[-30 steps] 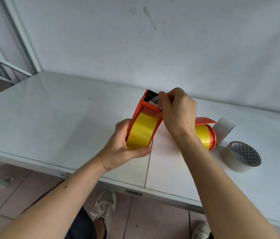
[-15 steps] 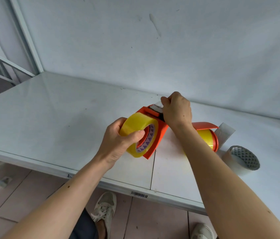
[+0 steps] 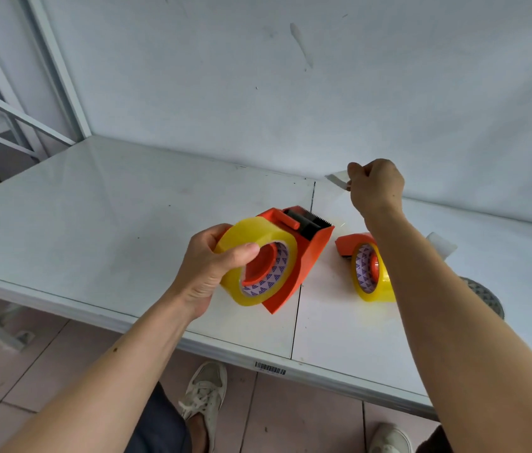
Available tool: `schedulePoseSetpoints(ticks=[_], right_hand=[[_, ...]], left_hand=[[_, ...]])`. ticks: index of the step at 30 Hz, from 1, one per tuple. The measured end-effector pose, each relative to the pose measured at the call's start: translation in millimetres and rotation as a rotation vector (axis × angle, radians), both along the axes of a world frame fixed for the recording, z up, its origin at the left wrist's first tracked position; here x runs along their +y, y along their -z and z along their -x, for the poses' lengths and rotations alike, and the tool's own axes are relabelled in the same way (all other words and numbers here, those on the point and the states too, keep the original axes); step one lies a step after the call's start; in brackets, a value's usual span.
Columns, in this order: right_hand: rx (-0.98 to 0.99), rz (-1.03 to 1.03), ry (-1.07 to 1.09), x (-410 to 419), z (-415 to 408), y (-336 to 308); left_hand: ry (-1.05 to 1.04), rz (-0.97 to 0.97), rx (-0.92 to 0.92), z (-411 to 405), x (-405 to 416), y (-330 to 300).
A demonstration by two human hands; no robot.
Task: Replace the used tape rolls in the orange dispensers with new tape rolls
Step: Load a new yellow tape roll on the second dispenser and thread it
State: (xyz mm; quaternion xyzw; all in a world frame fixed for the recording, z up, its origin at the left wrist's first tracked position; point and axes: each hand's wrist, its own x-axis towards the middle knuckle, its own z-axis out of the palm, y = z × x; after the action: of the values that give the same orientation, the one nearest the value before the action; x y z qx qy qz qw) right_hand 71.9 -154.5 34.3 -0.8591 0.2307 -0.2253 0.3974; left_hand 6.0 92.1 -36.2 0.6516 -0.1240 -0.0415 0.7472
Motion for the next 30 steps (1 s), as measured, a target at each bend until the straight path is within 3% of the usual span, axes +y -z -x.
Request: schedulePoseSetpoints(ticks=[9, 16, 25, 30], right_hand=[[-0.046, -0.117, -0.023, 2.6, 6.1, 9.4], [-0.11, -0.366, 0.011, 25.1, 13.9, 18.7], [0.073, -1.199, -0.256, 82.1, 40.4, 50.4], [0.091, -1.392, -0.315, 90.5, 41.5, 50.4]], left_hand=[[-0.138, 0.184, 0.016, -6.9, 2.7, 4.8], [-0.254, 0.402, 0.1, -12.2, 1.8, 0.5], [-0.427, 0.515, 0.188, -17.2, -5.7, -3.2], [-0.446, 0.529, 0.218, -17.1, -11.7, -3.7]])
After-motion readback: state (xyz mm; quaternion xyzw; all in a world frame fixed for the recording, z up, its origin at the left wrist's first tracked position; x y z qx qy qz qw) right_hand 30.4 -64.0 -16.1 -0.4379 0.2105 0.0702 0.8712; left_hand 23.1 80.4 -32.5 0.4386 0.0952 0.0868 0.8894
